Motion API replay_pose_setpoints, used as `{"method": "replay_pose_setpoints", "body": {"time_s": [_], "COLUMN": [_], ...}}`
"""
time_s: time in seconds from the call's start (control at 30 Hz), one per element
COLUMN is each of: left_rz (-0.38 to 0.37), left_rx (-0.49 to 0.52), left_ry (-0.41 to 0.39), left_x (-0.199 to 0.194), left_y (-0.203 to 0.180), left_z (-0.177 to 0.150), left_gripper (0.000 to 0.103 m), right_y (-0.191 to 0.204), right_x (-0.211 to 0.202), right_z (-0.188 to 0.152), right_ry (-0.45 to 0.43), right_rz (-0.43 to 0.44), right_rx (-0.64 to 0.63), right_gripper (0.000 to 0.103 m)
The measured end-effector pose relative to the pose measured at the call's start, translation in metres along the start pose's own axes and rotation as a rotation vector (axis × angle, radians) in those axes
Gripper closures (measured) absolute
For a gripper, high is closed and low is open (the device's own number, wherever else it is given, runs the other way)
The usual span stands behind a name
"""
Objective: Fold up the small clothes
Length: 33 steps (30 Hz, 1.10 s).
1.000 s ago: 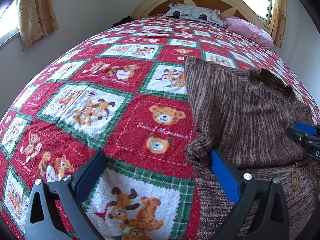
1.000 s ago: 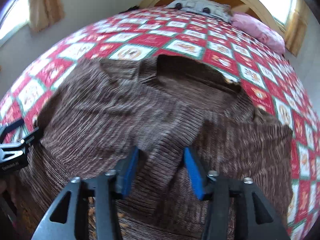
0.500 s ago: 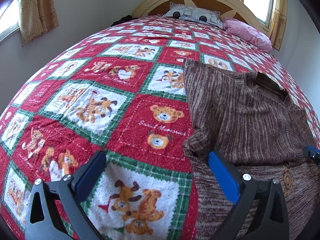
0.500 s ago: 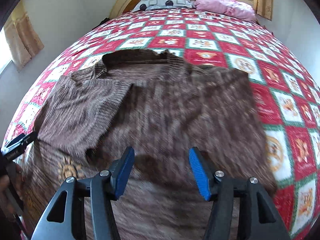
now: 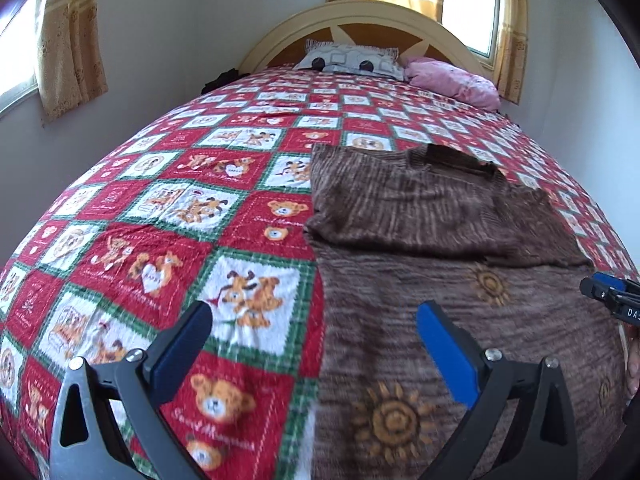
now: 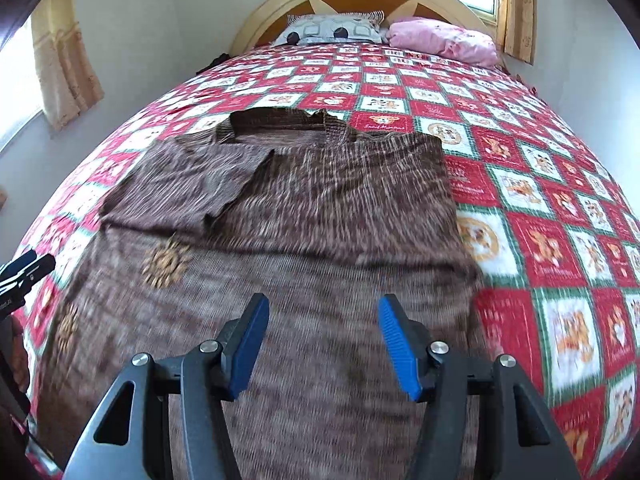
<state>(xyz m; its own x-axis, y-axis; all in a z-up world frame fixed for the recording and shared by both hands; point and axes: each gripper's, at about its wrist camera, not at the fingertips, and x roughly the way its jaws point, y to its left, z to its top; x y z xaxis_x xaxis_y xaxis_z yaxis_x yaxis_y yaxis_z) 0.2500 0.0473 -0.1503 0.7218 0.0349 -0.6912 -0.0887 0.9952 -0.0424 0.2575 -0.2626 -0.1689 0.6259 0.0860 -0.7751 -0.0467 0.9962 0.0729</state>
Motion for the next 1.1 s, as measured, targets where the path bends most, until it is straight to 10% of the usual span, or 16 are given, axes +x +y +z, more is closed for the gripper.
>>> {"method": "replay_pose_setpoints", "body": {"time_s": [1.1], "left_rz": [-0.043], "left_rx": [0.018], "left_ry": [-0.004], "left_x": [-0.076], "left_y": [-0.020], "left_z": [-0.088], "left_gripper": [0.000], "right_y": [-0.006], "right_x": [-0.078], "right_z": [-0.128], "right_ry": [-0.020], "right_rz": [-0.023], "right_rx": [0.059], "right_gripper": [0.045]}}
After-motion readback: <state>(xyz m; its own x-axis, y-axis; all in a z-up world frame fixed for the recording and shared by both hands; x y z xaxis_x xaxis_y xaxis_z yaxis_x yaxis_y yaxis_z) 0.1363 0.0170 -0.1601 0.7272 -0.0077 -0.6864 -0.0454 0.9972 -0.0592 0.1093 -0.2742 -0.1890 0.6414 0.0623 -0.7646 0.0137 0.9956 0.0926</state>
